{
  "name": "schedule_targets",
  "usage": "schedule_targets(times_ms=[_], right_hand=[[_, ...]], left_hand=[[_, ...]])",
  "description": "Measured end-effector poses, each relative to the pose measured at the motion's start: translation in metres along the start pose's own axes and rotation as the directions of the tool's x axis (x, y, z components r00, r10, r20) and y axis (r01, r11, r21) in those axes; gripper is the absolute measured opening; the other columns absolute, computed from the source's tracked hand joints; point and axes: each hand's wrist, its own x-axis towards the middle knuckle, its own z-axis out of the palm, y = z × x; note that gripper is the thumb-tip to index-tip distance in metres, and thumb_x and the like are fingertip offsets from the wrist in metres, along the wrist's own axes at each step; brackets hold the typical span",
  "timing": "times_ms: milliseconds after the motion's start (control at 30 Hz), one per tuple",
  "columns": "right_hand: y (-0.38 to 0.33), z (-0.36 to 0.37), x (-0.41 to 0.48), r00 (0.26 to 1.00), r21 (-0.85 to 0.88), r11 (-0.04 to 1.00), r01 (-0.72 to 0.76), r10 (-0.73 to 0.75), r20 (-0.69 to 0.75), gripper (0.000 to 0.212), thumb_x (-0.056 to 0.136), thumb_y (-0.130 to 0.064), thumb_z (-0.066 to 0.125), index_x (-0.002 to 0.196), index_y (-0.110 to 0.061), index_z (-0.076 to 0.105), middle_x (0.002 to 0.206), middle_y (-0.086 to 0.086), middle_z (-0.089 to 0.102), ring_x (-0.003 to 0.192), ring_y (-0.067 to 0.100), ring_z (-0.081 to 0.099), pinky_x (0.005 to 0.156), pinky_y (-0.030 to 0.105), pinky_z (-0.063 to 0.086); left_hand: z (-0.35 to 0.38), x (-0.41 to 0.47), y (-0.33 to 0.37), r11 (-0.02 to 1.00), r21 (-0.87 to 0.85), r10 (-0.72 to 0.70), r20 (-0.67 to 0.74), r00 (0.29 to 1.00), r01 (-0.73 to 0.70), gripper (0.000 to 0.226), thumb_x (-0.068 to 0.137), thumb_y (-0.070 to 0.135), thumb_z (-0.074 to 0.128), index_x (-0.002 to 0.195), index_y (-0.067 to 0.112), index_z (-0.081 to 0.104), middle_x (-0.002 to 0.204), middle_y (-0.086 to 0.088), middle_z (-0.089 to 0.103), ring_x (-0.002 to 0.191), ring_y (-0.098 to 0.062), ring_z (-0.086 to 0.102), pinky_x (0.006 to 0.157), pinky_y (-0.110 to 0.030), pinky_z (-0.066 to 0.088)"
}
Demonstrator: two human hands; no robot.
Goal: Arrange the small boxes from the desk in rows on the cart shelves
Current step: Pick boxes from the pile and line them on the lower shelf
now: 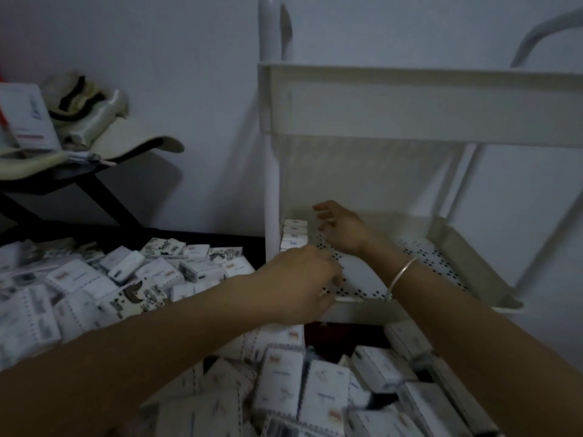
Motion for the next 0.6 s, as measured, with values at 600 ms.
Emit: schedule_targets(times_ms=[600], right_hand=[[0.005,-0.086,-0.223,0.992,-0.252,0.960,0.121,-0.105,0.073,0.029,0.096,-0.007,0.052,0.112,-0.030,0.060,0.096,-0.015,0.066,0.085,0.002,0.062,0.078,0.024,0.054]], left_hand=[[0.031,0.016,0.069,0.971,-0.218,-0.042,0.253,0.967,0.100,0.045,0.079,0.043,0.076,0.117,0.020,0.064,0.108,0.006,0.066,0.095,-0.014,0.061,0.085,-0.032,0.052]])
